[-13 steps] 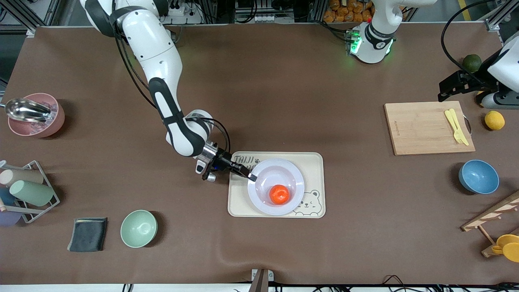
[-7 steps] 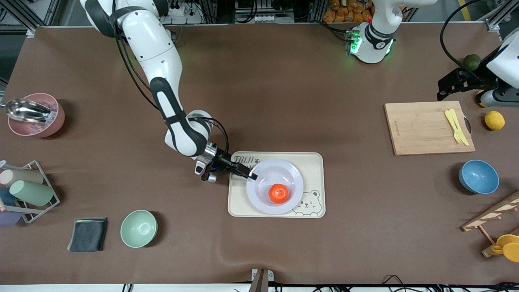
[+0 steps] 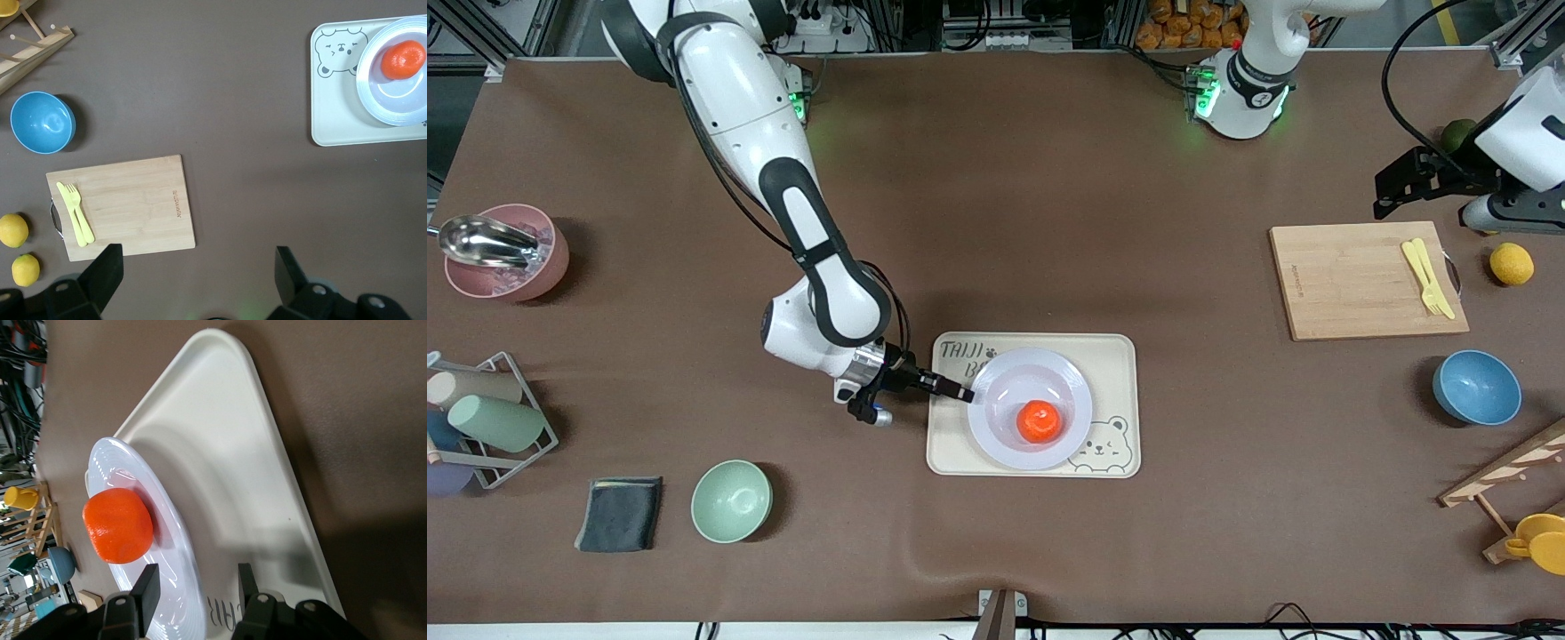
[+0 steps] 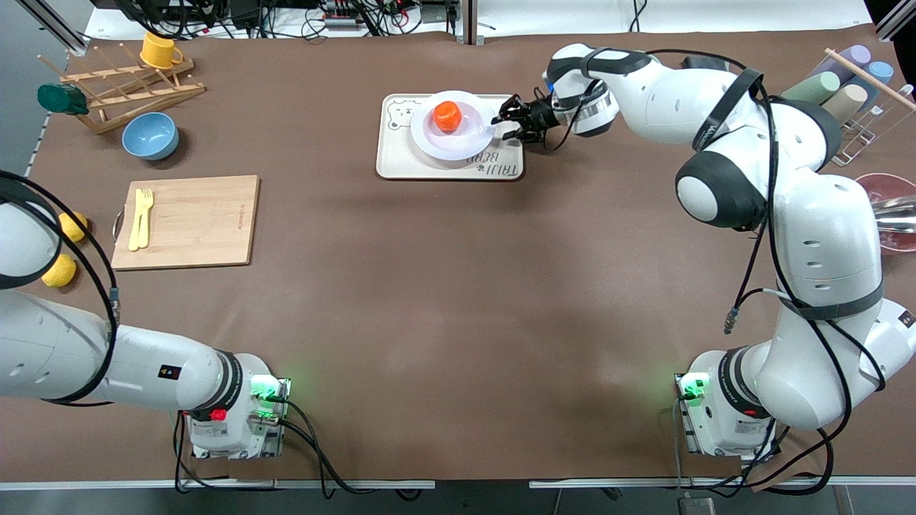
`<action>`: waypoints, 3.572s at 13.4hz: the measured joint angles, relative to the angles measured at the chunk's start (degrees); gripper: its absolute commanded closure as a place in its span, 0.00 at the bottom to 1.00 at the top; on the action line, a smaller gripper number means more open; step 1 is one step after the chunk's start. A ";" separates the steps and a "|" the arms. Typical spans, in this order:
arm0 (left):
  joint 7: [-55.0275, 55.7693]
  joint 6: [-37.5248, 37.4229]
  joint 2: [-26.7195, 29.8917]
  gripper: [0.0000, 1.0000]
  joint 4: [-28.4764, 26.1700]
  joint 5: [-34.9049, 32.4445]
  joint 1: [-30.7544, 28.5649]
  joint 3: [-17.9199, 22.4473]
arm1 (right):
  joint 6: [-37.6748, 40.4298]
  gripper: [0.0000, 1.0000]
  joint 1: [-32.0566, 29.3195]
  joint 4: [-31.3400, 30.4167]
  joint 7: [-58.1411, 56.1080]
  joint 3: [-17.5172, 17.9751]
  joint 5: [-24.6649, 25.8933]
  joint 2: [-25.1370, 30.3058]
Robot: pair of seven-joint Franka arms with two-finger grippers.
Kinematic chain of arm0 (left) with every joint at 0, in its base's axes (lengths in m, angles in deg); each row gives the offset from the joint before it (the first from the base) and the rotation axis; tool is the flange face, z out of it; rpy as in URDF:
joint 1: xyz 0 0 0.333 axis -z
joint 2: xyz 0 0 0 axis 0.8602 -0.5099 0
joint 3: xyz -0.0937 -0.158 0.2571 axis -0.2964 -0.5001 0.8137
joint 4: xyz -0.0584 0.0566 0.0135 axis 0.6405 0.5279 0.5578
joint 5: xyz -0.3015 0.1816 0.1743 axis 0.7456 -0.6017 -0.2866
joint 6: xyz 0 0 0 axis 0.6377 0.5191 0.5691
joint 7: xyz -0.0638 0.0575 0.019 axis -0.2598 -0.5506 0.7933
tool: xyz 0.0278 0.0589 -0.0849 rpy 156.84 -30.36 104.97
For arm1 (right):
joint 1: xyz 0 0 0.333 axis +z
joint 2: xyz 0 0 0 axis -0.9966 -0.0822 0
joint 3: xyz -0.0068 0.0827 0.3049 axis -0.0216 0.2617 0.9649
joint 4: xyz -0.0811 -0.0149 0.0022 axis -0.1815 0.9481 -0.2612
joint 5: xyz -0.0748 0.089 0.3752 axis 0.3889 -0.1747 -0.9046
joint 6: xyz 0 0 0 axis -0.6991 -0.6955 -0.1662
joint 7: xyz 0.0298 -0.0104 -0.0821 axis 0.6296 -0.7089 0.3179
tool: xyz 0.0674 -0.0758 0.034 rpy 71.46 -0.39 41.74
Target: Place orange and plate with both arms
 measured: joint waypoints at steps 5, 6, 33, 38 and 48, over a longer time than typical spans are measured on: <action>-0.01 -0.03 0.00 0.00 0.00 0.00 0.01 -0.48 | 9.50 0.40 -5.73 1.49 5.96 -0.58 10.06 0.83; -0.01 -0.03 0.00 0.00 0.00 0.00 0.01 -0.51 | 11.52 0.36 -7.22 1.60 5.97 -0.76 11.50 1.02; 0.14 -0.04 -0.09 0.00 0.14 0.00 0.11 -1.44 | 47.73 0.00 -37.15 -2.80 0.92 4.04 73.25 39.73; 0.14 -0.02 -0.09 0.00 0.69 0.63 -0.32 -1.00 | 47.20 0.00 -36.54 -3.77 0.93 4.98 78.12 45.24; 0.23 -0.02 -0.09 0.00 1.01 0.64 -0.37 -0.90 | 47.50 0.00 -35.73 0.06 1.36 5.01 81.63 44.95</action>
